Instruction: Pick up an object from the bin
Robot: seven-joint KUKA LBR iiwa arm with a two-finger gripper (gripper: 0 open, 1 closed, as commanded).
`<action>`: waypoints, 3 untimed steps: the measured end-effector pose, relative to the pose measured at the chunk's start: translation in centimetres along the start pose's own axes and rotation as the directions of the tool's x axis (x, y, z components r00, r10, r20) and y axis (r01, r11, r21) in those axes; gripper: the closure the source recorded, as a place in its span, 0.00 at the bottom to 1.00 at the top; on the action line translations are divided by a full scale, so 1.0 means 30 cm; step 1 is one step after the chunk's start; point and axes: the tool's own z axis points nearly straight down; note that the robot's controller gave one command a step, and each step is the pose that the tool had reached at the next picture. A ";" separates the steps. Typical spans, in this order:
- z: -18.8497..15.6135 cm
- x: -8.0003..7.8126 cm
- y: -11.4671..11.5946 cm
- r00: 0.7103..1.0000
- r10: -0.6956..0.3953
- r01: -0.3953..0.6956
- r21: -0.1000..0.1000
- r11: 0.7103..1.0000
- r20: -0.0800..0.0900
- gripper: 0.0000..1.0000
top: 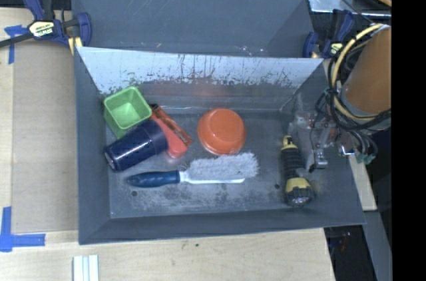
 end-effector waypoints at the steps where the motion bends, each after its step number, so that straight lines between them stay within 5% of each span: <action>1: 0.410 -0.014 0.256 0.960 -0.281 0.281 0.000 0.960 0.001 0.00; 2: 0.170 -0.020 0.328 0.953 -0.303 0.303 0.006 0.953 0.008 0.00; 3: 0.336 0.065 0.494 0.932 -0.361 0.361 -0.003 0.932 -0.003 0.00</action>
Offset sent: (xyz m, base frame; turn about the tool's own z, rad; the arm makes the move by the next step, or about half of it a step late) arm 0.0054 0.0984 -0.0510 -0.3068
